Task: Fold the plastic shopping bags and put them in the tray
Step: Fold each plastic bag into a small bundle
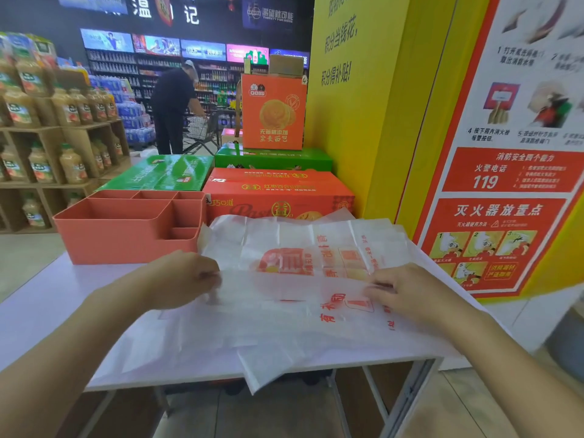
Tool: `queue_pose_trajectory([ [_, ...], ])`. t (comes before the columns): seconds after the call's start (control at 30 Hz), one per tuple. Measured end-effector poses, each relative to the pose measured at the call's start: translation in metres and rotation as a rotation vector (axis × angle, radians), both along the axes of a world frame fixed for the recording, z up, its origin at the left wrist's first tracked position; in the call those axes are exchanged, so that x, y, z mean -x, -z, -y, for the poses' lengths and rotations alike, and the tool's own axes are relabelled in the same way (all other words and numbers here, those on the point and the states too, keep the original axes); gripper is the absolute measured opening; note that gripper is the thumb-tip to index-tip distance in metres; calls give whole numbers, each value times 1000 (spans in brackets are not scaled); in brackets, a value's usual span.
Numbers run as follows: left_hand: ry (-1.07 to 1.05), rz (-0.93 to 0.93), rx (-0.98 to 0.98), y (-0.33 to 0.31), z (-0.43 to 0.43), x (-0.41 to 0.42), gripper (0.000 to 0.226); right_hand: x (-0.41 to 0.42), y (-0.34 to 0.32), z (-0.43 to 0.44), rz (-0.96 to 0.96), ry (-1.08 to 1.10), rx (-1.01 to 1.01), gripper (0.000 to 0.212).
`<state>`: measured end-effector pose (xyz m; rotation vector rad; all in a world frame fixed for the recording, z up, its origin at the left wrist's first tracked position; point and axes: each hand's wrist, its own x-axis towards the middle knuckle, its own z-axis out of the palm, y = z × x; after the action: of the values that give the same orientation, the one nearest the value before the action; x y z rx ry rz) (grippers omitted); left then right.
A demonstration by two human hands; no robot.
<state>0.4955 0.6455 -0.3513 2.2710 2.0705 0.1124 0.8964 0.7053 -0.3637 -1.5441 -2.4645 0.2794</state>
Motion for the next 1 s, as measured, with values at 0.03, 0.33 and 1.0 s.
queue_pose_trajectory([
  [0.03,-6,17,18,-2,-3,2,20,0,-4,-3,-7,30,17,26],
  [0.33,-194,-23,110,3,-27,9,21,8,-17,-14,137,235,-32,40],
  [1.0,351,99,-152,30,-15,-96,45,75,10,7,176,-202,-56,54],
])
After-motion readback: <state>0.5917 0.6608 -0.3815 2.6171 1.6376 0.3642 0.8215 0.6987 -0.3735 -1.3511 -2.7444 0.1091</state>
